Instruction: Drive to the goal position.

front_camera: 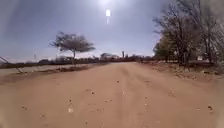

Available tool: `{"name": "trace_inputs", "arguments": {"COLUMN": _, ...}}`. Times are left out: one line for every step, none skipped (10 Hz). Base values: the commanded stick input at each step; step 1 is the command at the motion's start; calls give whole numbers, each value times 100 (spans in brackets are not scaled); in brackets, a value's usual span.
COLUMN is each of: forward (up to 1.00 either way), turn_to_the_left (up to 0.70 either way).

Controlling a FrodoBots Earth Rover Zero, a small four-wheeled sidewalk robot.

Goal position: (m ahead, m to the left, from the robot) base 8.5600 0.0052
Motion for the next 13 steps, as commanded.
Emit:
{"name": "trace_inputs", "arguments": {"forward": 100, "turn_to_the_left": 0}}
{"name": "trace_inputs", "arguments": {"forward": 100, "turn_to_the_left": 0}}
{"name": "trace_inputs", "arguments": {"forward": 100, "turn_to_the_left": 0}}
{"name": "trace_inputs", "arguments": {"forward": 100, "turn_to_the_left": 0}}
{"name": "trace_inputs", "arguments": {"forward": 100, "turn_to_the_left": 0}}
{"name": "trace_inputs", "arguments": {"forward": 100, "turn_to_the_left": 0}}
{"name": "trace_inputs", "arguments": {"forward": 100, "turn_to_the_left": 0}}
{"name": "trace_inputs", "arguments": {"forward": 100, "turn_to_the_left": 0}}
{"name": "trace_inputs", "arguments": {"forward": 100, "turn_to_the_left": 0}}
{"name": "trace_inputs", "arguments": {"forward": 100, "turn_to_the_left": 0}}
{"name": "trace_inputs", "arguments": {"forward": 100, "turn_to_the_left": 0}}
{"name": "trace_inputs", "arguments": {"forward": 100, "turn_to_the_left": 0}}
{"name": "trace_inputs", "arguments": {"forward": 100, "turn_to_the_left": 0}}
